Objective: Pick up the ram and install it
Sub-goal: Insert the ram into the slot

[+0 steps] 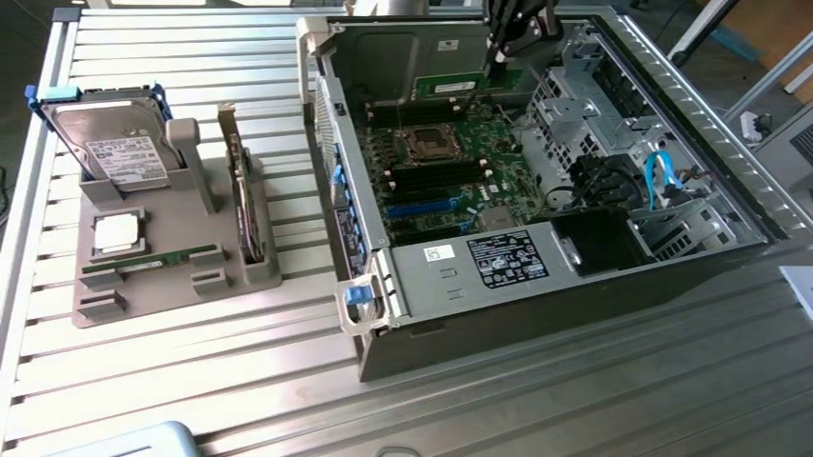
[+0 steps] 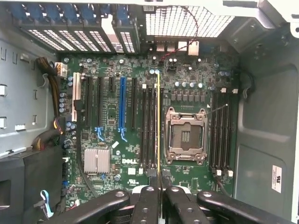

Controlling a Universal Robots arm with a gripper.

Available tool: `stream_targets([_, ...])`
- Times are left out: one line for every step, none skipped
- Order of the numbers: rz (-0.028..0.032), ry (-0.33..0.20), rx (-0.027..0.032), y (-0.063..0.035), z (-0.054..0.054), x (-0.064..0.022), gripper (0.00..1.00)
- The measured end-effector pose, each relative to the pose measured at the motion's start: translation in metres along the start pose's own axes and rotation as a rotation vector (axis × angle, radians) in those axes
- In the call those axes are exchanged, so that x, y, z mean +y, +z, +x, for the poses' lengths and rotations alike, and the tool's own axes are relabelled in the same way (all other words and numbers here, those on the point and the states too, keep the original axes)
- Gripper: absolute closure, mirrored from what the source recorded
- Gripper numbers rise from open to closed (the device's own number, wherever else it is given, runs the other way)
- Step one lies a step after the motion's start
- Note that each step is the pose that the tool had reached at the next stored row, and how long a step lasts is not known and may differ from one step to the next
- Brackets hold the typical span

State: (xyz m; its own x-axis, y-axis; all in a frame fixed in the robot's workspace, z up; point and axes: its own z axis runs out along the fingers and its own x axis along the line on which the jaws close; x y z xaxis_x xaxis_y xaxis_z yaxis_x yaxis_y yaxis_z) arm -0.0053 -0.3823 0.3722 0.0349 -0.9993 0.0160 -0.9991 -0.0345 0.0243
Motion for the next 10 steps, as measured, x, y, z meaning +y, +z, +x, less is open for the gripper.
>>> stream_targets([-0.0002,0.009,-0.0001,0.0007,0.0000,0.0000,0.88])
stream_targets([-0.0005,0.028,-0.0005,0.0014,0.0000,0.0000,0.88])
stream_targets([-0.0006,0.031,-0.0006,0.0016,0.0000,0.0000,0.88])
stream_targets([-0.0006,0.031,-0.0007,0.0017,0.0000,0.0000,0.88])
stream_targets([-0.0006,0.031,-0.0007,0.0017,0.0000,0.0000,0.88])
stream_targets([-0.0004,0.031,-0.0012,0.0026,0.0000,-0.0001,0.88])
stream_targets([-0.0003,0.031,-0.0009,0.0041,0.0000,-0.0001,0.88])
stream_targets([-0.0002,0.031,-0.0008,0.0056,-0.0001,-0.0002,0.88])
stream_targets([-0.0002,0.031,-0.0008,0.0073,0.0001,-0.0001,0.88])
stream_targets([-0.0003,0.031,-0.0005,0.0078,0.0009,-0.0001,0.88])
